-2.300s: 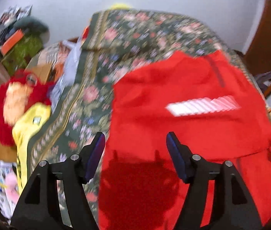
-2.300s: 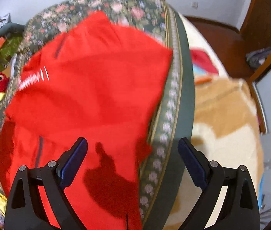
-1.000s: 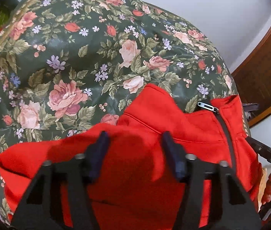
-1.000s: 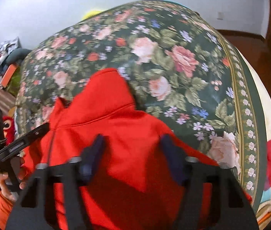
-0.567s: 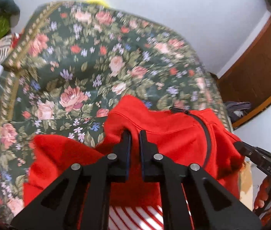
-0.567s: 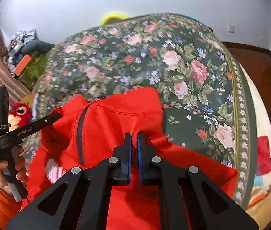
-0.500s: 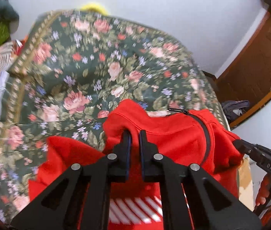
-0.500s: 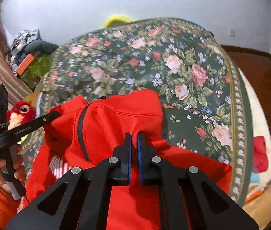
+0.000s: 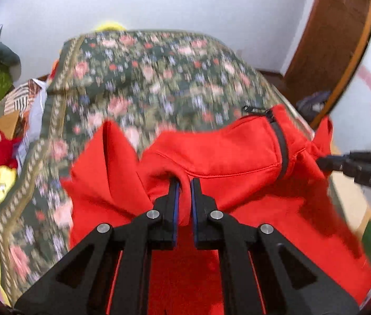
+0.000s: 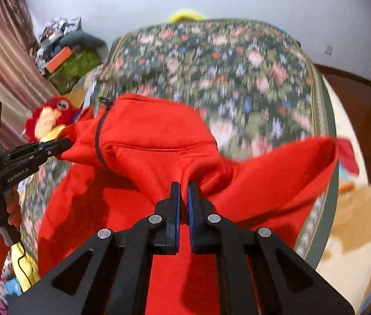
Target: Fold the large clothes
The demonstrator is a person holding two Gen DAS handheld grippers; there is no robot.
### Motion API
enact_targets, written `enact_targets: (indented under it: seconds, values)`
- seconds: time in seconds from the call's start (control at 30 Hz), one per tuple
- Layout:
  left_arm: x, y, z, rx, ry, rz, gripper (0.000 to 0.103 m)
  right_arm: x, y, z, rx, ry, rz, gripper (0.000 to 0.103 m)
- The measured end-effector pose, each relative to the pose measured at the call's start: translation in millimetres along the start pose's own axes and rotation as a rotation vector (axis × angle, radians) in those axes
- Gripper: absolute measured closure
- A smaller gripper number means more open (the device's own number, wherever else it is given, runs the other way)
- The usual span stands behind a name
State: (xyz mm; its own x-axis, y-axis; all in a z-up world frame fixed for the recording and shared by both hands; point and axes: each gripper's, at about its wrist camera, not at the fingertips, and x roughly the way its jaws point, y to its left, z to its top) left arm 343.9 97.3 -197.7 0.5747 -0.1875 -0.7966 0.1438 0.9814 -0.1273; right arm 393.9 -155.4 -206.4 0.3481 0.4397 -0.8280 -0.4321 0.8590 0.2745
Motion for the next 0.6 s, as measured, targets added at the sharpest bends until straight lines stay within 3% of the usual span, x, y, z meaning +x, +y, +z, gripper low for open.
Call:
enact_targets:
  seconds: [0.17, 0.33, 0.53, 0.6]
  values:
    - [19.3, -4.8, -58.6, 0.012, 0.106, 0.038, 0.095, 22.9, -13.6, -43.6, 0.043, 0.089, -0.018, 0.098]
    - [31.2, 5.6, -106.0, -0.039, 0.219, 0.045, 0.095, 21.5, -17.5, -66.6, 0.059, 0.093, -0.048, 0.097]
    - [1.9, 17.5, -123.5, -0.071, 0.193, 0.061, 0.094, -5.0, -8.9, -73.3, 0.045, 0.039, -0.068, 0.094]
    - [-15.3, 23.3, -117.5, -0.085, 0.149, 0.078, 0.083, -16.2, -7.6, -72.1, 0.055, 0.009, -0.067, 0.094]
